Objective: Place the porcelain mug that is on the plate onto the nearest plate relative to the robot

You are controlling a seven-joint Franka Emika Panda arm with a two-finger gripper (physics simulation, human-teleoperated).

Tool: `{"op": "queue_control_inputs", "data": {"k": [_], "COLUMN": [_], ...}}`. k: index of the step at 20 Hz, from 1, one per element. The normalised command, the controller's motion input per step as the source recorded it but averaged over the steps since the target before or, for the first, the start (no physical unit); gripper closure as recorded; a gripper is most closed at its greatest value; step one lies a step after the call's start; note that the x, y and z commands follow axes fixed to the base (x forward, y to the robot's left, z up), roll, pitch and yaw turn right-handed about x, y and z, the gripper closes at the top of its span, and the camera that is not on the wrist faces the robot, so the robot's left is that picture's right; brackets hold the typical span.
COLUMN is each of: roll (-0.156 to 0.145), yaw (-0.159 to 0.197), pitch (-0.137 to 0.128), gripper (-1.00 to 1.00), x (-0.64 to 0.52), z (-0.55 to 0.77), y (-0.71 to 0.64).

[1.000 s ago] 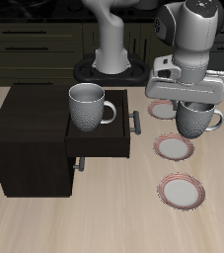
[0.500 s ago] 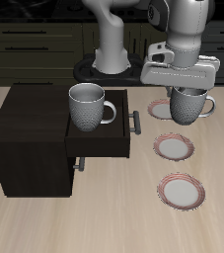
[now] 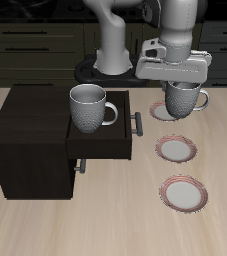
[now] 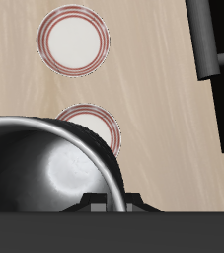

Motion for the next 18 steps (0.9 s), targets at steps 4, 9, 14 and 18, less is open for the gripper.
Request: {"op": "queue_control_inputs", "data": {"k": [4, 9, 14, 18], "roll": [0.019, 0.065, 0.064, 0.032], "yaw": [0.011, -0.037, -0.003, 0.009], "pitch": [-0.012, 0.015, -0.013, -0.009], "gripper": [1.00, 1.00, 1.00, 1.00], "x": [-0.32, -0.40, -0.41, -0.50], "z": [-0.07, -0.05, 0.00, -0.14], "y": [0.01, 0.03, 0.07, 0.03]}}
